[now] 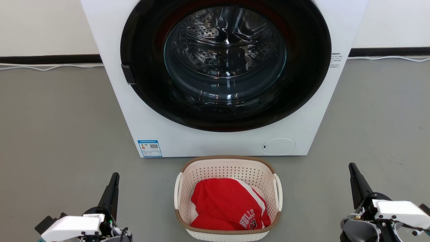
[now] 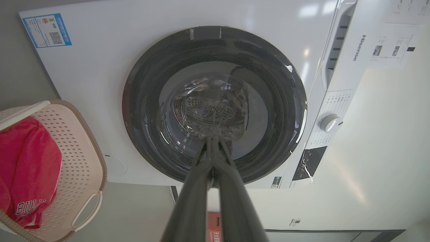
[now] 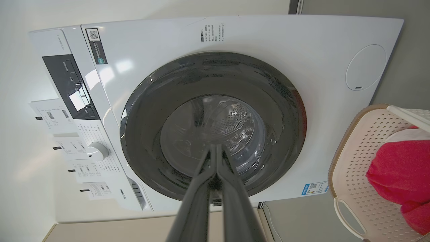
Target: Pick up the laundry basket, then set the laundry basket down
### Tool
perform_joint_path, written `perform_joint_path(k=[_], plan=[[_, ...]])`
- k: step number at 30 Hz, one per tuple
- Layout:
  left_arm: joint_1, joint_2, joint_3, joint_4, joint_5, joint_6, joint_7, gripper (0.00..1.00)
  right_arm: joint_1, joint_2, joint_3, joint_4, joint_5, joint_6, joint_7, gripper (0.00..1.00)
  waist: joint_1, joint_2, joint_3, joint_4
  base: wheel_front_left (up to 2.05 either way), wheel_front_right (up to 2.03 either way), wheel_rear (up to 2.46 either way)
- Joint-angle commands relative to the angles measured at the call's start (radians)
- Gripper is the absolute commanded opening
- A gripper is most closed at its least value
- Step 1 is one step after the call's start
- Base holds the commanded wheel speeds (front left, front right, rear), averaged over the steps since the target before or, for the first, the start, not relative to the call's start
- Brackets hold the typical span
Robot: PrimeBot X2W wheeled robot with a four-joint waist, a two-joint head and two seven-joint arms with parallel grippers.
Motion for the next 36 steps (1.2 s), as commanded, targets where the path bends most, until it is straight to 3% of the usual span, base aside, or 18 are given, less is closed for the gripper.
perform_joint_path(k=[1, 6, 7, 17, 24, 36], plan=[[-0.056, 0.014, 0.03, -0.029, -0.006, -0.007, 0.006, 0.0, -0.025, -0.003, 0.018, -0.03, 0.006, 0.007, 0.007, 0.0, 0.0, 0.0, 0.0, 0.0, 0.0, 0.0, 0.0], [-0.056, 0.014, 0.03, -0.029, -0.006, -0.007, 0.006, 0.0, -0.025, -0.003, 0.018, -0.03, 0.006, 0.007, 0.007, 0.0, 0.0, 0.0, 0.0, 0.0, 0.0, 0.0, 0.0], [0.002, -0.001, 0.0, 0.003, 0.0, 0.0, 0.0, 1.0, 0.001, 0.0, 0.001, 0.003, 0.0, 0.0, 0.0, 1.0, 0.0, 0.0, 0.0, 0.0, 0.0, 0.0, 0.0], [0.017, -0.005, -0.01, 0.025, 0.003, 0.0, -0.023, 1.0, 0.014, 0.002, 0.016, 0.018, -0.009, 0.0, -0.021, 1.0, 0.0022, 0.0, -0.001, 0.0, 0.0, 0.0, 0.0], [0.018, -0.004, -0.016, 0.019, 0.021, 0.0, -0.044, 1.0, 0.016, -0.001, 0.027, 0.007, -0.044, 0.0, -0.042, 1.0, 0.0001, 0.0, 0.002, -0.001, 0.0, 0.0, 0.0], [0.011, -0.002, -0.016, 0.019, 0.137, -0.001, -0.079, 1.0, 0.012, 0.0, 0.029, -0.01, -0.218, 0.001, -0.078, 1.0, 0.0, 0.0, 0.002, -0.002, 0.0, 0.0, 0.0]])
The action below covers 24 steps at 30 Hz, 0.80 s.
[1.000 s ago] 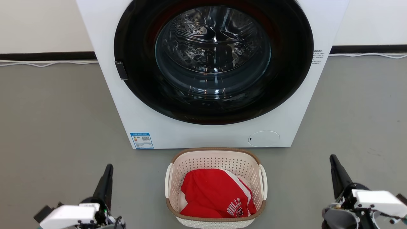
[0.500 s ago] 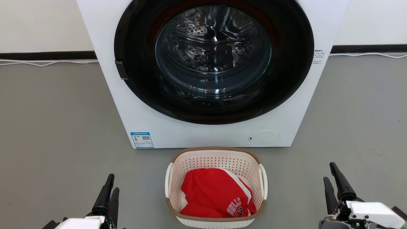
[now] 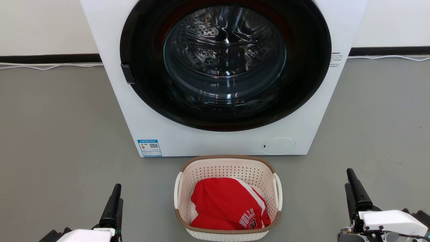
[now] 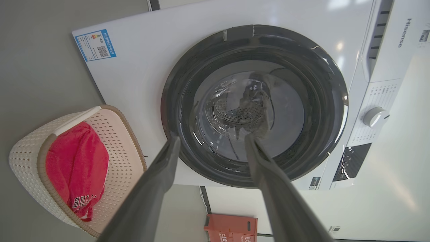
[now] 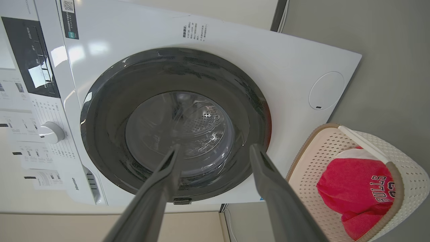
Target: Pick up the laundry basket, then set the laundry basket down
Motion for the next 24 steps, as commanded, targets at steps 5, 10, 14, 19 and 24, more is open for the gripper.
perform_joint_path(k=[5, 10, 14, 19, 24], plan=[[-0.039, 0.006, 0.009, -0.03, 0.076, -0.003, -0.022, 1.0, -0.031, -0.007, 0.004, -0.045, -0.108, 0.003, -0.025, 1.0, -0.0002, 0.0, 0.0, -0.001, 0.0, 0.0, 0.0], [-0.045, 0.007, 0.009, -0.031, 0.167, 0.007, -0.04, 1.0, -0.033, -0.007, 0.008, -0.058, -0.231, 0.003, -0.042, 1.0, -0.0002, 0.0, 0.001, -0.002, 0.0, 0.0, 0.0], [-0.049, 0.008, 0.003, -0.031, 0.219, 0.016, -0.052, 1.0, -0.034, -0.008, 0.016, -0.065, -0.312, 0.003, -0.054, 1.0, -0.0002, 0.0, 0.001, -0.001, 0.0, 0.0, 0.0], [-0.052, 0.009, -0.006, -0.029, 0.291, 0.028, -0.066, 1.0, -0.032, -0.011, 0.024, -0.07, -0.412, 0.004, -0.069, 1.0, -0.0002, 0.0, 0.0, 0.0, 0.0, 0.0, 0.0], [-0.053, 0.01, -0.01, -0.03, 0.373, 0.043, -0.081, 1.0, -0.032, -0.012, 0.026, -0.074, -0.504, 0.004, -0.083, 1.0, -0.0002, 0.0, -0.001, -0.001, 0.0, 0.0, 0.0]])
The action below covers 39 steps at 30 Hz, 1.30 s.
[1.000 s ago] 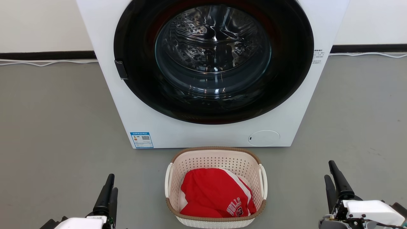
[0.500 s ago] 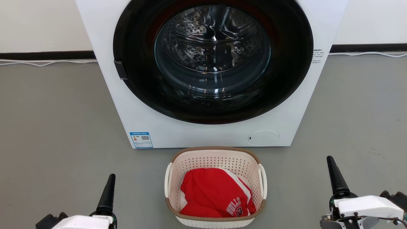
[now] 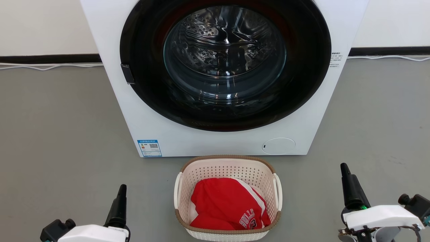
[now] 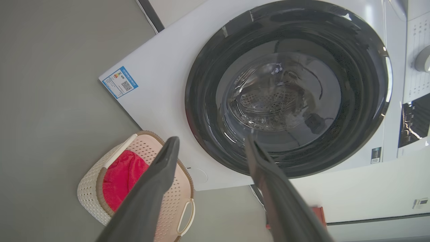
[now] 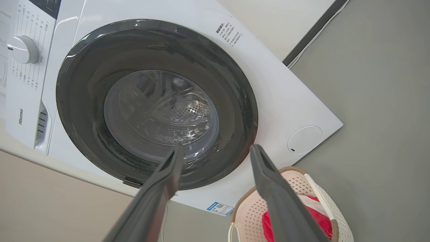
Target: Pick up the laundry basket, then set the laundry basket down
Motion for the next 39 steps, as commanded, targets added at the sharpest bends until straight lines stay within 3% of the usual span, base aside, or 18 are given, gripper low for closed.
perform_joint_path(k=[1, 11, 39], plan=[[-0.049, 0.007, 0.007, -0.03, 0.048, 0.007, -0.013, 1.0, -0.032, -0.011, 0.014, -0.039, -0.051, 0.003, -0.018, 1.0, -0.0001, -0.0001, 0.0, 0.0, 0.0, 0.0, 0.0], [-0.05, 0.009, -0.002, -0.034, 0.206, 0.023, -0.043, 1.0, -0.035, -0.012, 0.02, -0.041, -0.212, 0.004, -0.048, 1.0, -0.0001, -0.0001, 0.0, -0.003, 0.0, 0.0, 0.0], [-0.063, 0.013, -0.006, -0.021, 0.504, 0.053, -0.122, 1.0, -0.038, -0.012, 0.03, -0.051, -0.605, 0.006, -0.127, 1.0, -0.0001, -0.0001, 0.003, -0.006, 0.0, 0.0, 0.0]])
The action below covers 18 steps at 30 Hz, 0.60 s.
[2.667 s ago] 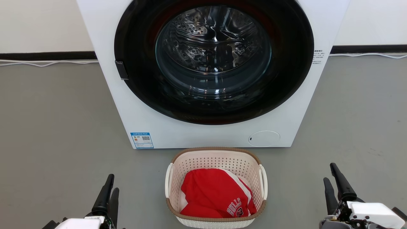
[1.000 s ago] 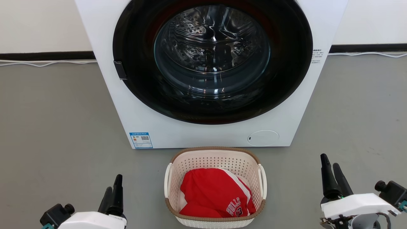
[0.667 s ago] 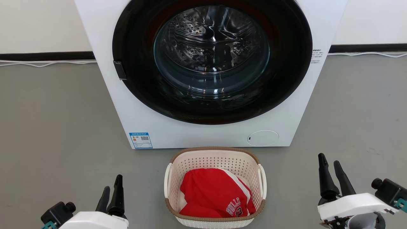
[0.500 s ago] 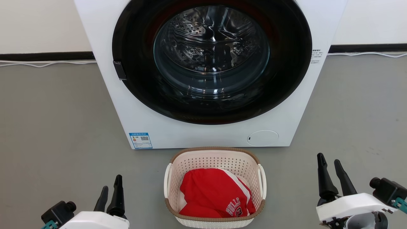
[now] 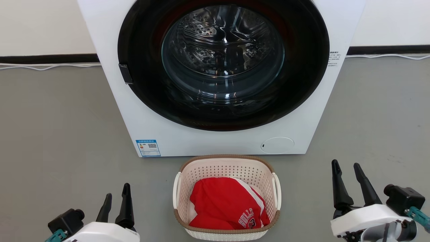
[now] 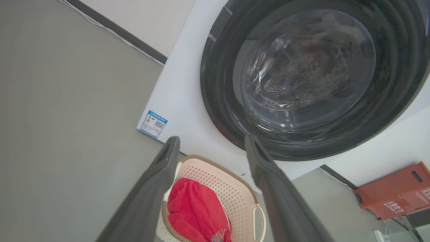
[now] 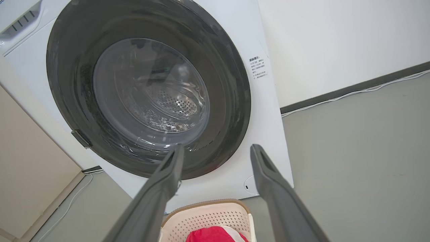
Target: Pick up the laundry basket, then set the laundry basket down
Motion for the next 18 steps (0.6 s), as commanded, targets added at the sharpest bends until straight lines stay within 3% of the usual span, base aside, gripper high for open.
perform_joint_path(k=[1, 18], plan=[[-0.058, 0.01, 0.015, -0.023, 0.031, 0.011, -0.014, 1.0, -0.037, -0.011, 0.023, -0.031, -0.039, 0.005, -0.02, 1.0, 0.0, 0.0, 0.0, 0.0, 0.0, 0.0, 0.0], [-0.066, 0.013, 0.013, -0.024, 0.233, 0.025, -0.064, 1.0, -0.034, -0.01, 0.018, -0.033, -0.284, 0.006, -0.07, 1.0, 0.0, 0.0, 0.006, 0.005, 0.0, 0.0, 0.0]])
